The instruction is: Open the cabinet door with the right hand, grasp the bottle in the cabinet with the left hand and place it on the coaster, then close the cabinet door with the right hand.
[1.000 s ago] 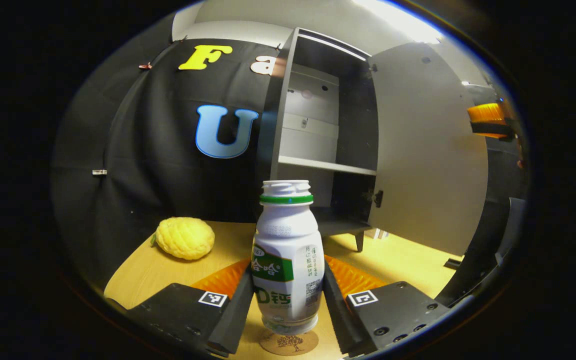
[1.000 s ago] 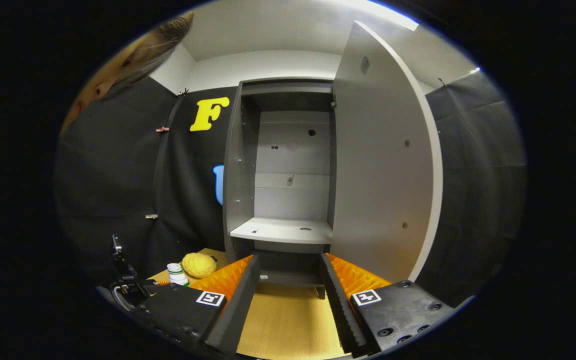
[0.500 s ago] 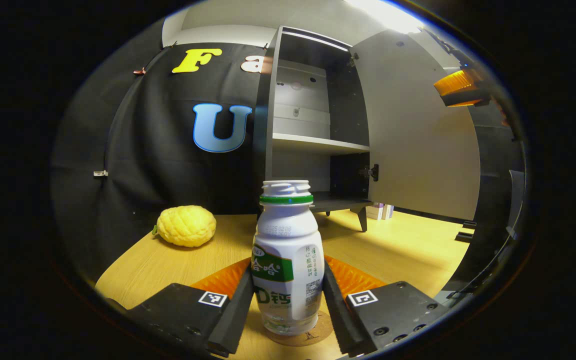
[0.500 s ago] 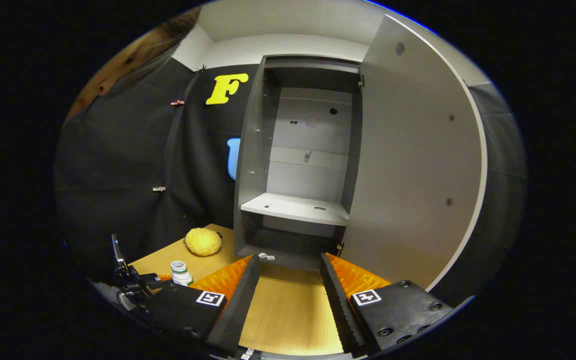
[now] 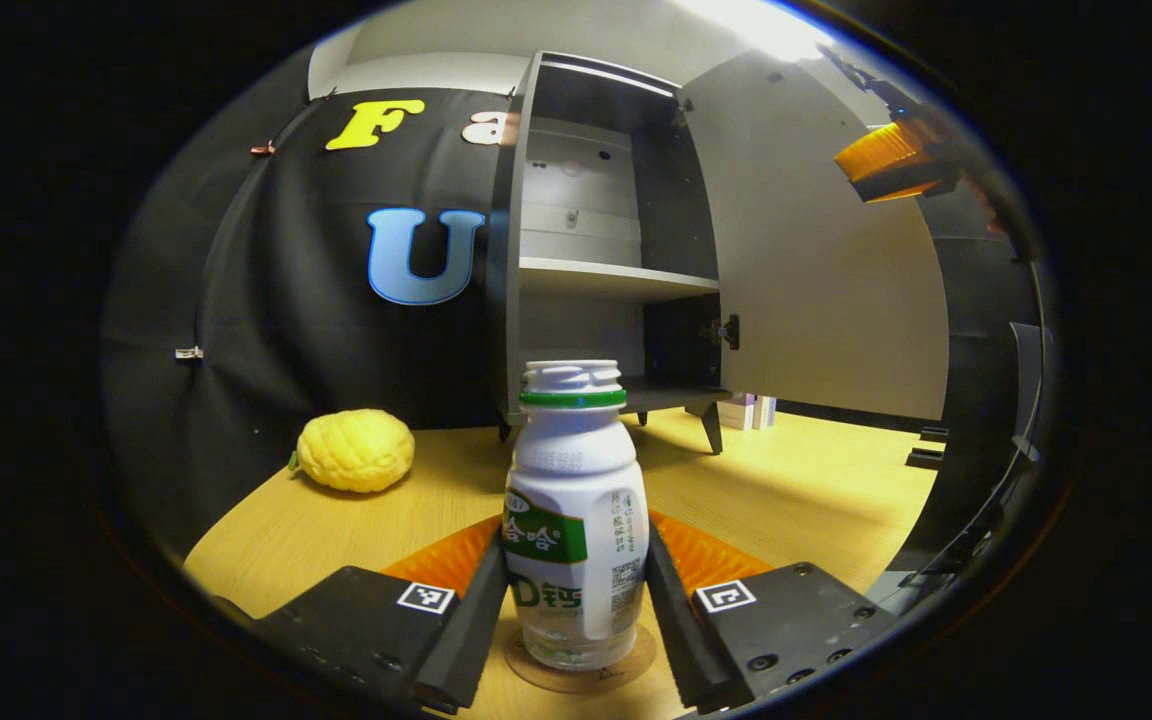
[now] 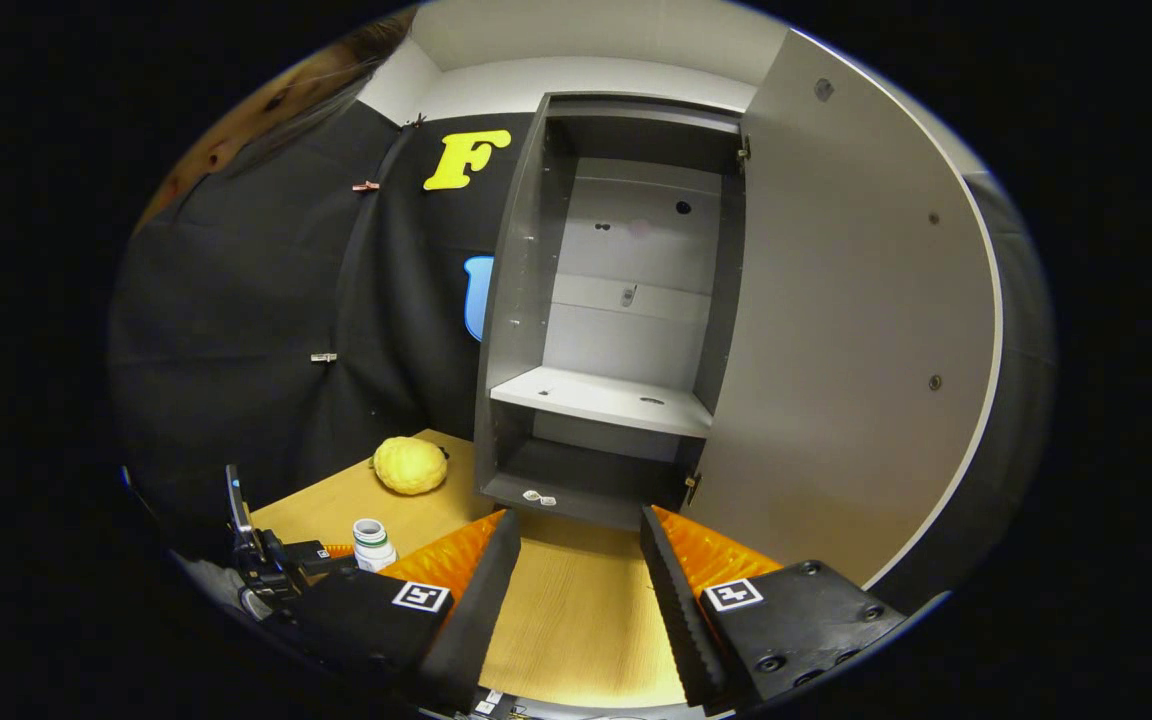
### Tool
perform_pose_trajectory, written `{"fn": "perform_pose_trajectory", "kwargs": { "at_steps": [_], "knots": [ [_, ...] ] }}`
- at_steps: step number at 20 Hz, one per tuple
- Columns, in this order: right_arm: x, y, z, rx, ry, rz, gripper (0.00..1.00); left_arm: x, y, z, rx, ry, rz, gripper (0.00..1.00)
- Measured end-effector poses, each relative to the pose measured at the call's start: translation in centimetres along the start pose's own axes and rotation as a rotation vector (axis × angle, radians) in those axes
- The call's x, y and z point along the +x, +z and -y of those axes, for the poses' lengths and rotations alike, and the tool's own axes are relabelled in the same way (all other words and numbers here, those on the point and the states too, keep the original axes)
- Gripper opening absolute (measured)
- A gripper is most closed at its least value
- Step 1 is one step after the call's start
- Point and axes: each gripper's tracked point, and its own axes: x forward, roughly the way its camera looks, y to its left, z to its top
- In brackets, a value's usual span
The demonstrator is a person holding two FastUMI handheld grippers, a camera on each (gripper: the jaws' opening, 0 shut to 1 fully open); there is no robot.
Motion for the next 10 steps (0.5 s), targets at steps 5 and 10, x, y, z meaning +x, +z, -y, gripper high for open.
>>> {"fn": "perform_pose_trajectory", "kwargs": {
  "at_steps": [5, 10],
  "knots": [
    [-0.5, -1.1, 0.3, 0.001, 0.004, -0.031, 0.77, 0.2, -0.2, -0.1, 0.033, 0.016, 0.017, 0.75],
    [-0.6, -1.0, 0.2, 0.011, 0.017, -0.031, 0.77, 0.3, 0.9, 0.2, 0.04, -0.002, 0.027, 0.95]
  ]
}}
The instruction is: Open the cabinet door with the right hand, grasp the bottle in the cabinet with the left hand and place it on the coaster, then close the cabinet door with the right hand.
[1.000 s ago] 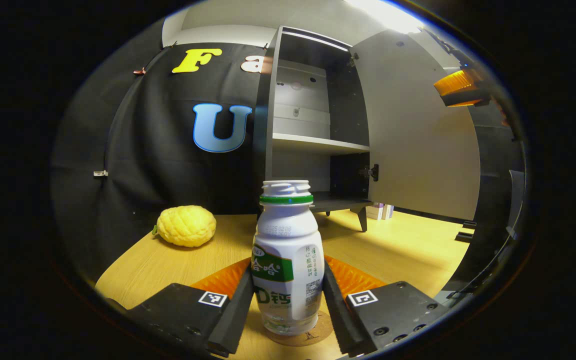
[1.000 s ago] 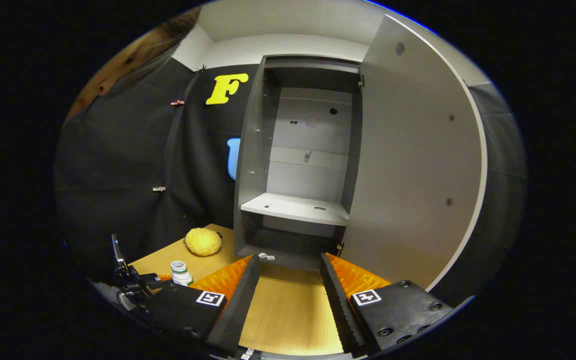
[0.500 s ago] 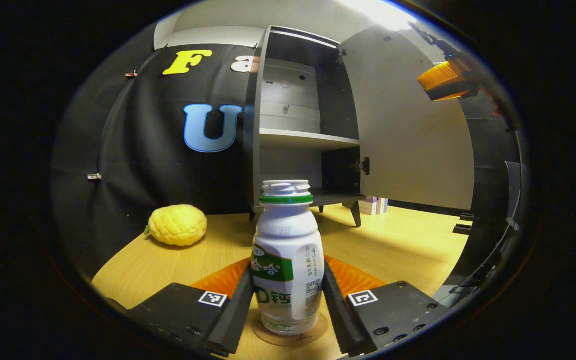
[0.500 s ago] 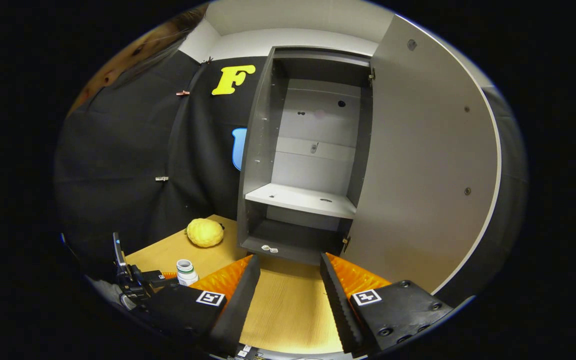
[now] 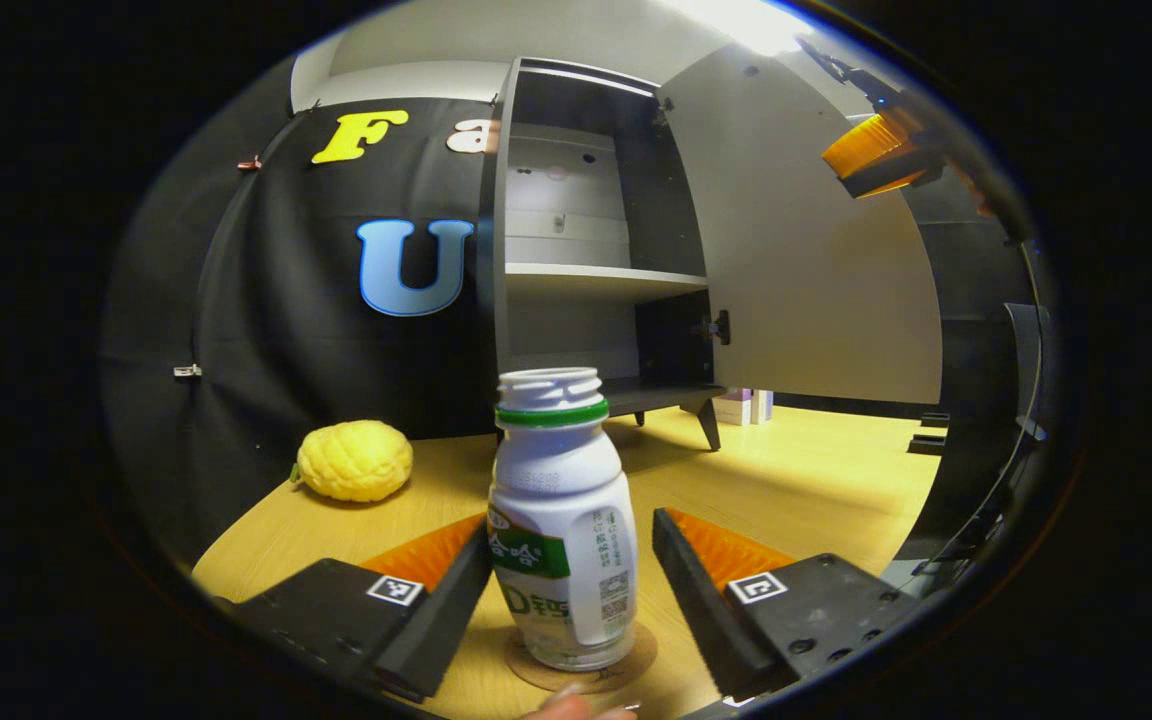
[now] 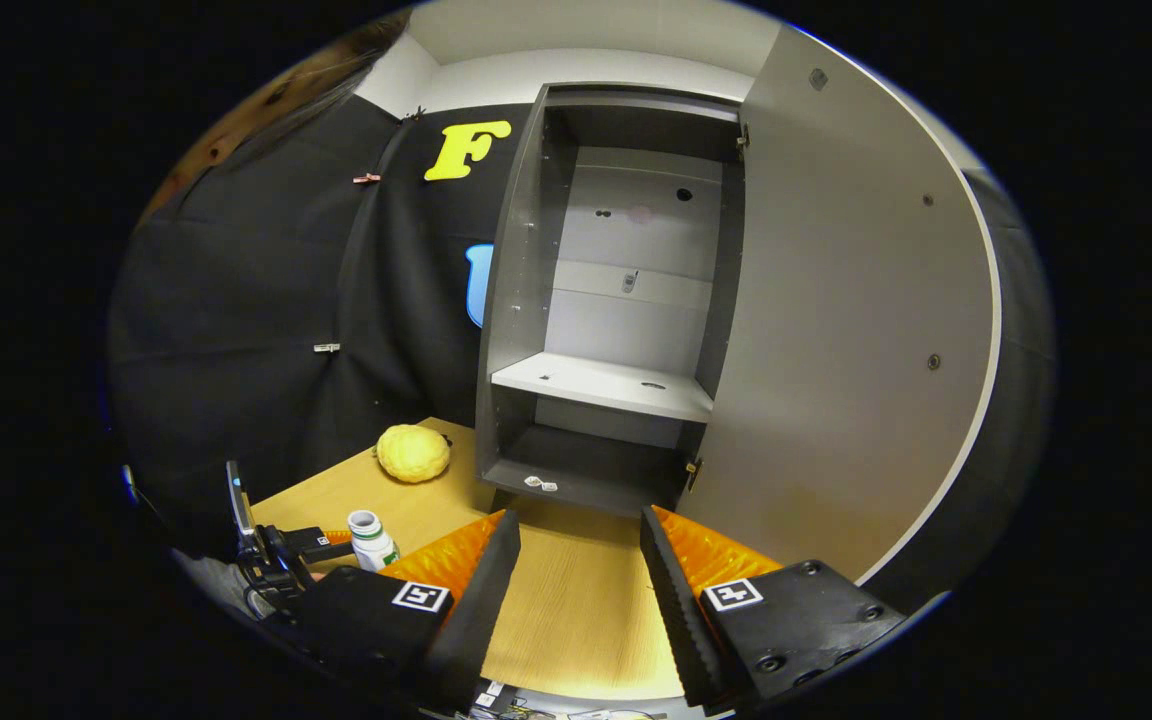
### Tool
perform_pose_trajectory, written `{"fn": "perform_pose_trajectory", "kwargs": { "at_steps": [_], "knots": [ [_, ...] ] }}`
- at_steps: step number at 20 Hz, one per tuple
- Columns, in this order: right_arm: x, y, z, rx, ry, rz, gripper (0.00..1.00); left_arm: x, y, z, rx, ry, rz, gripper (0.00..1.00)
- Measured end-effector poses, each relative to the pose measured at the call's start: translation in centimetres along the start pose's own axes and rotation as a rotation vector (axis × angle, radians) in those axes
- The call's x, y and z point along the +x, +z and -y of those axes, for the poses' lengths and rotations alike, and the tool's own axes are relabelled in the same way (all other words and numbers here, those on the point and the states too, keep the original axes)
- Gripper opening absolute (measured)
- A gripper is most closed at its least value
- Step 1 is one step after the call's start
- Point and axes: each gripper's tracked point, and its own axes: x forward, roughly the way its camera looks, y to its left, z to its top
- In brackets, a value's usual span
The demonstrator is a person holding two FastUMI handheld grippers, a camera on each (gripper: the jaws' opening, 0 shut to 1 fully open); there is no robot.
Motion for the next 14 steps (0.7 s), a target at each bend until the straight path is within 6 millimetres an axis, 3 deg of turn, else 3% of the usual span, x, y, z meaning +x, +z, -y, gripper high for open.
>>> {"fn": "perform_pose_trajectory", "kwargs": {
  "at_steps": [2, 7, 9, 14],
  "knots": [
    [-0.1, 0.1, 0.1, -0.002, 0.0, 0.002, 0.77, -0.1, 1.2, 0.1, 0.005, 0.002, 0.017, 0.99],
    [-1.2, 1.6, 1.0, 0.031, -0.005, 0.008, 0.77, 0.4, 5.9, -0.8, 0.037, 0.016, 0.042, 0.96],
    [-1.8, 3.2, 1.3, 0.043, 0.001, 0.027, 0.82, 0.0, 9.3, -1.3, 0.042, 0.015, 0.064, 0.96],
    [-3.9, 7.1, 2.3, 0.075, 0.024, 0.085, 0.82, -0.8, 19.0, -1.9, -0.028, -0.025, 0.109, 0.96]
  ]
}}
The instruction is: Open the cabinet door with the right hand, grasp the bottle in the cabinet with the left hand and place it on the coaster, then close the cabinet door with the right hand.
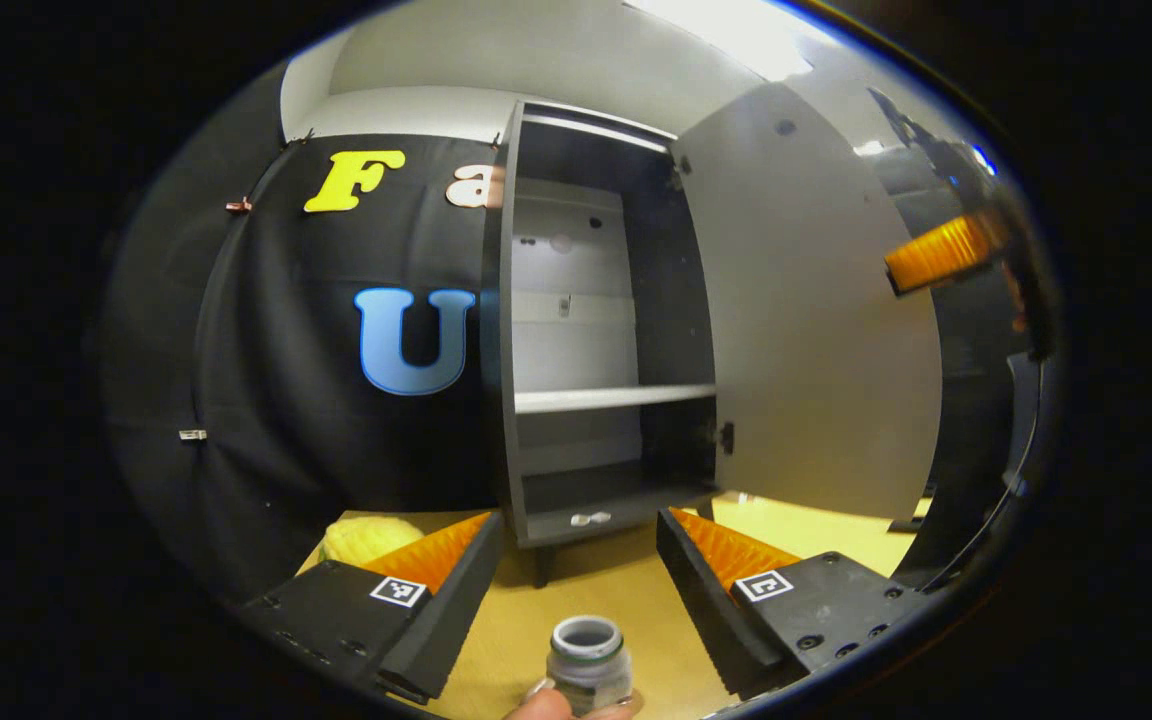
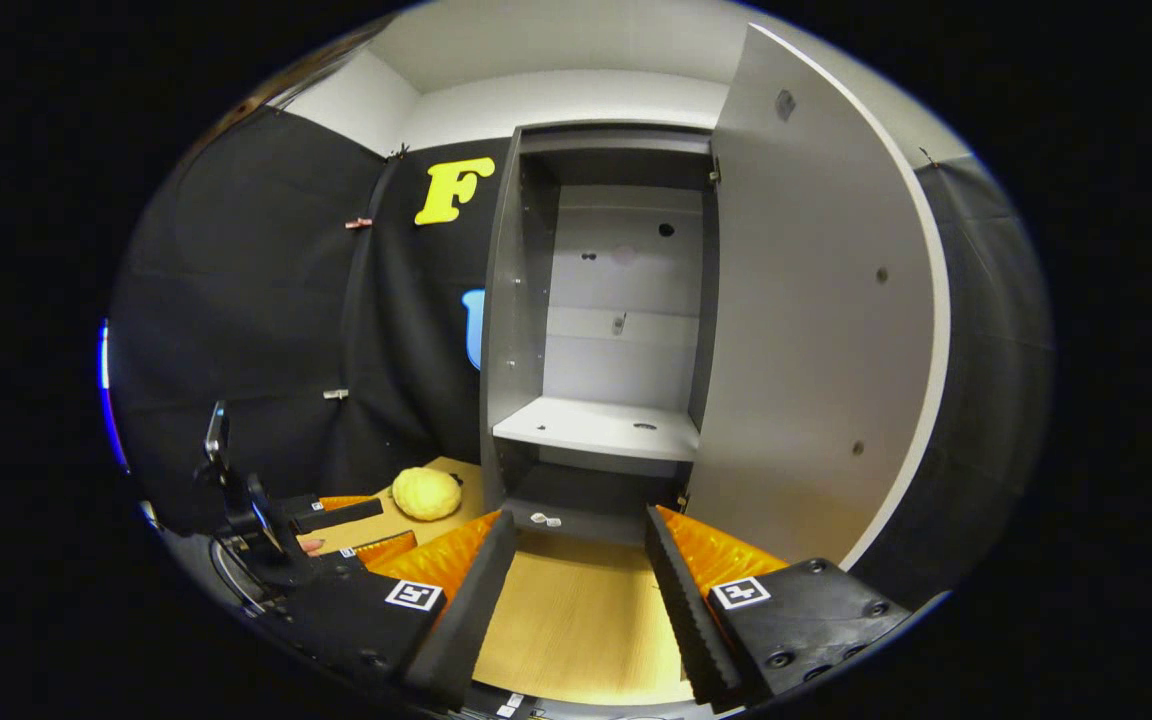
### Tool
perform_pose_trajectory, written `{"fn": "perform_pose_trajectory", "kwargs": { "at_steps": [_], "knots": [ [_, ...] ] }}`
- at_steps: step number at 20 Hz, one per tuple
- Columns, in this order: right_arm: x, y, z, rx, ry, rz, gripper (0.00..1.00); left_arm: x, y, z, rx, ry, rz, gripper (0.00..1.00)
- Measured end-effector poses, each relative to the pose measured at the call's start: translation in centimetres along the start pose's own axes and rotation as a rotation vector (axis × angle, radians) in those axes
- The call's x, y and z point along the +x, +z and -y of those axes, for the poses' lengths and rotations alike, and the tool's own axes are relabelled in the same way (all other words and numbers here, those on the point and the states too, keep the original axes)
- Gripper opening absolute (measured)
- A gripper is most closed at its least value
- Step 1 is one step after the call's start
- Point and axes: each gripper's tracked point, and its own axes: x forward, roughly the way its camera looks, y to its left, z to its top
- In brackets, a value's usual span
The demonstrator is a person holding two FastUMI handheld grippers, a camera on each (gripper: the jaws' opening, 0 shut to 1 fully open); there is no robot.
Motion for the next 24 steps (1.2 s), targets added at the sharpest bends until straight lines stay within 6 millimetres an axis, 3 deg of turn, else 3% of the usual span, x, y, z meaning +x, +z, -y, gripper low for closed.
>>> {"fn": "perform_pose_trajectory", "kwargs": {
  "at_steps": [2, 4, 6, 10, 13, 17, 18, 21, 24],
  "knots": [
    [-1.0, 1.4, 0.5, 0.012, 0.005, 0.002, 0.86, 0.2, 3.8, -0.7, 0.005, 0.007, 0.011, 0.96],
    [-2.3, 3.4, 1.1, 0.018, 0.007, 0.035, 0.96, 0.6, 7.2, -0.7, 0.022, 0.002, 0.026, 0.96],
    [-3.5, 4.7, 2.1, 0.02, 0.001, 0.057, 0.98, 1.2, 9.3, -0.4, 0.046, -0.012, 0.017, 0.96],
    [-6.2, 6.2, 5.2, 0.038, -0.044, 0.085, 0.98, 1.9, 10.5, 1.6, 0.064, -0.07, -0.026, 0.99],
    [-8.9, 6.7, 7.2, 0.054, -0.083, 0.1, 1.0, 2.3, 10.7, 3.1, 0.058, -0.097, -0.064, 0.96],
    [-11.3, 6.6, 12.4, 0.1, -0.2, 0.126, 1.0, 3.9, 11.3, 5.5, -0.018, -0.16, -0.084, 0.99],
    [-11.6, 6.6, 14.3, 0.103, -0.239, 0.133, 0.94, 4.5, 11.6, 6.0, -0.038, -0.174, -0.081, 0.99],
    [-11.5, 6.7, 17.8, 0.136, -0.283, 0.138, 0.98, 6.0, 12.6, 6.7, -0.069, -0.188, -0.057, 0.96],
    [-9.6, 6.5, 20.0, 0.138, -0.267, 0.132, 0.98, 7.8, 13.1, 6.6, -0.054, -0.172, -0.038, 0.96]
  ]
}}
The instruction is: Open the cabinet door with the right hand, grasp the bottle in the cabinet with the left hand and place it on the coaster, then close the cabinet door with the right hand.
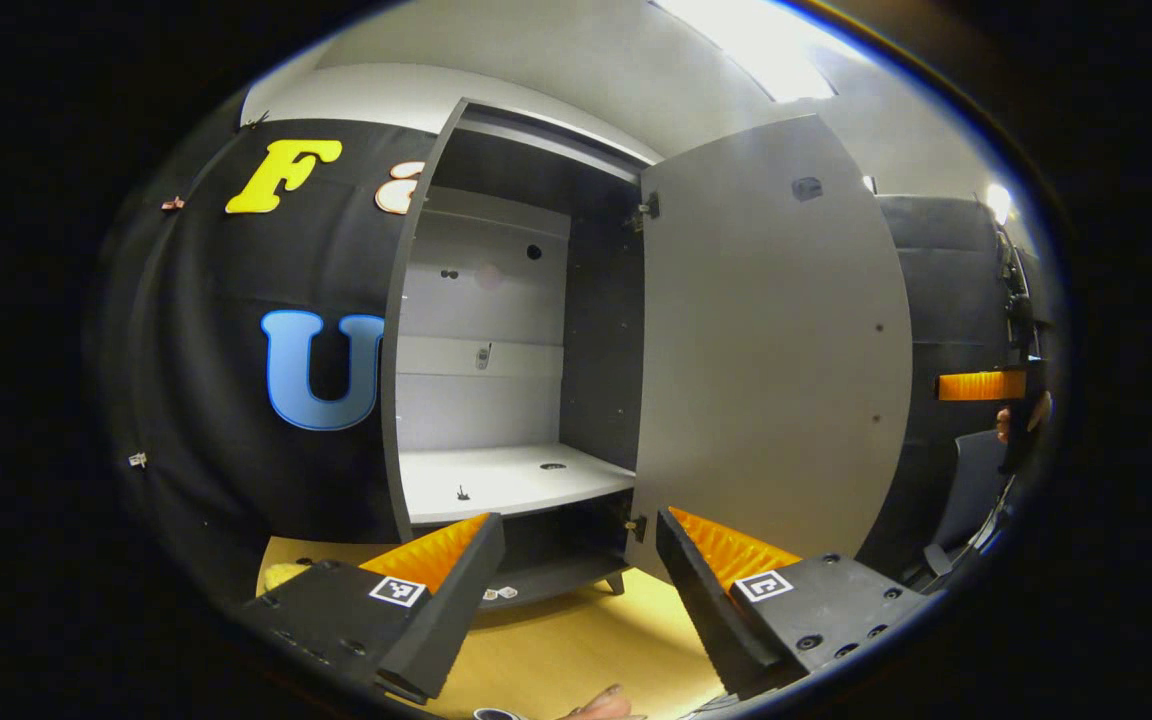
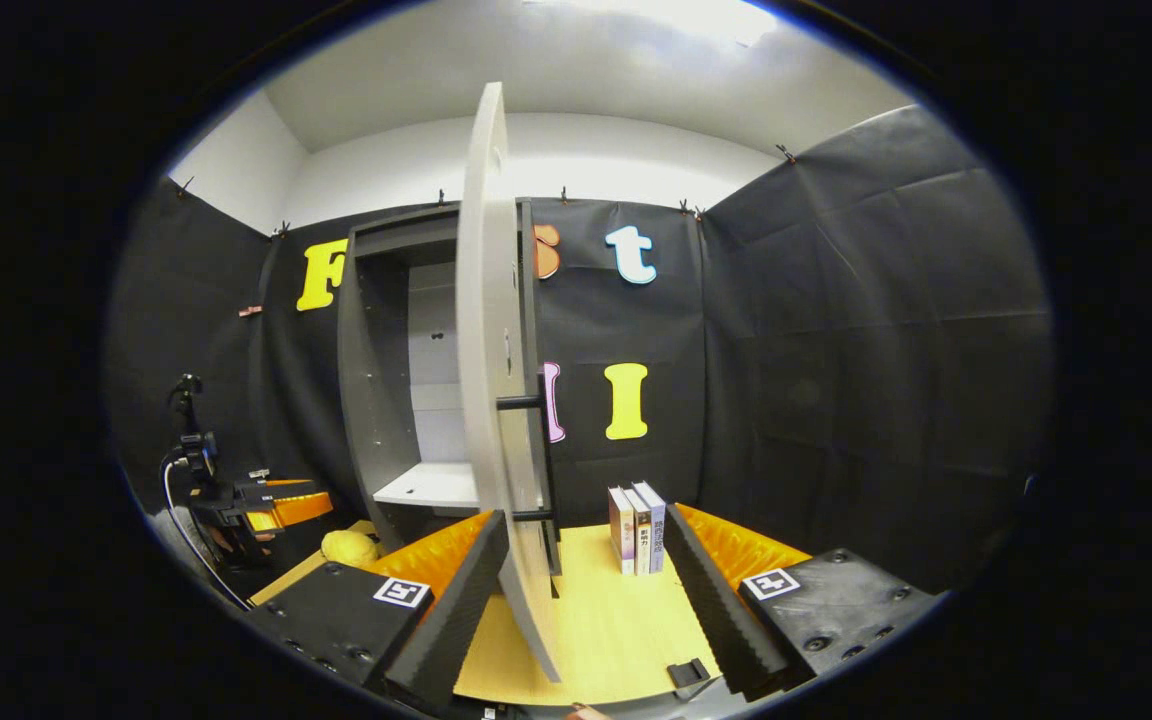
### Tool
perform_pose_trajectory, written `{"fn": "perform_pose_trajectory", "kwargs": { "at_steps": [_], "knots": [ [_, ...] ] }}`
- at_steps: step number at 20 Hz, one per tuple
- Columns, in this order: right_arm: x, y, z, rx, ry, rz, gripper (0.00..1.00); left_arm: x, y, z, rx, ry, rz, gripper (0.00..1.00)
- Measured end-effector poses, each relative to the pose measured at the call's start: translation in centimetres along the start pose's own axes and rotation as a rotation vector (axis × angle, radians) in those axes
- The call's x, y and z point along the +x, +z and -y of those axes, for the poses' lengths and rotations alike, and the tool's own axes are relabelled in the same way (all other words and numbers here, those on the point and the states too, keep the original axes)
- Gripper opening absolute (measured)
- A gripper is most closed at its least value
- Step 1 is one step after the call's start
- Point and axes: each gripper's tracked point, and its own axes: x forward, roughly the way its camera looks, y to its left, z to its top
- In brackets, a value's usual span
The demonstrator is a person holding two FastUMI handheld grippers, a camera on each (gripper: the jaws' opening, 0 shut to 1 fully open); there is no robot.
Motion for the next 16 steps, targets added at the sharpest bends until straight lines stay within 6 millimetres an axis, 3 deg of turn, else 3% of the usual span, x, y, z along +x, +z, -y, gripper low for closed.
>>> {"fn": "perform_pose_trajectory", "kwargs": {
  "at_steps": [1, 2, 3, 4, 7, 8, 9, 10, 12, 14, 16],
  "knots": [
    [0.8, 0.1, 0.2, 0.001, 0.016, -0.002, 0.98, 0.4, 0.0, 0.1, -0.005, 0.007, 0.001, 0.97],
    [1.8, 0.0, 0.3, 0.004, 0.035, -0.008, 0.91, 0.7, -0.1, 0.0, -0.017, 0.016, -0.001, 0.97],
    [2.5, 0.2, 0.2, 0.007, 0.056, -0.01, 1.0, 1.1, 0.0, -0.1, -0.035, 0.028, -0.001, 0.99],
    [3.3, 0.3, 0.0, 0.009, 0.081, -0.012, 1.0, 1.6, 0.1, -0.2, -0.053, 0.044, 0.003, 0.98],
    [5.3, 0.3, -0.7, 0.002, 0.161, -0.025, 0.91, 2.2, 0.4, -1.3, -0.076, 0.1, 0.015, 0.98],
    [6.0, 0.1, -0.8, 0.0, 0.181, -0.033, 1.0, 2.3, 0.4, -1.5, -0.074, 0.114, 0.017, 0.98],
    [6.1, 0.0, -1.1, 0.003, 0.199, -0.049, 0.97, 2.4, 0.5, -1.8, -0.068, 0.125, 0.018, 0.96],
    [6.4, 0.1, -1.6, 0.011, 0.222, -0.048, 1.0, 2.4, 0.5, -2.0, -0.058, 0.133, 0.014, 0.92],
    [6.9, 0.0, -2.1, 0.007, 0.234, -0.054, 0.97, 2.4, 0.2, -2.6, -0.047, 0.147, 0.002, 0.94],
    [6.8, 0.0, -3.6, 0.002, 0.254, -0.059, 1.0, 2.2, -0.1, -2.8, -0.058, 0.145, -0.012, 0.94],
    [7.2, -0.1, -6.4, 0.015, 0.3, -0.068, 0.97, 1.7, -0.3, -3.5, -0.049, 0.149, -0.027, 0.94]
  ]
}}
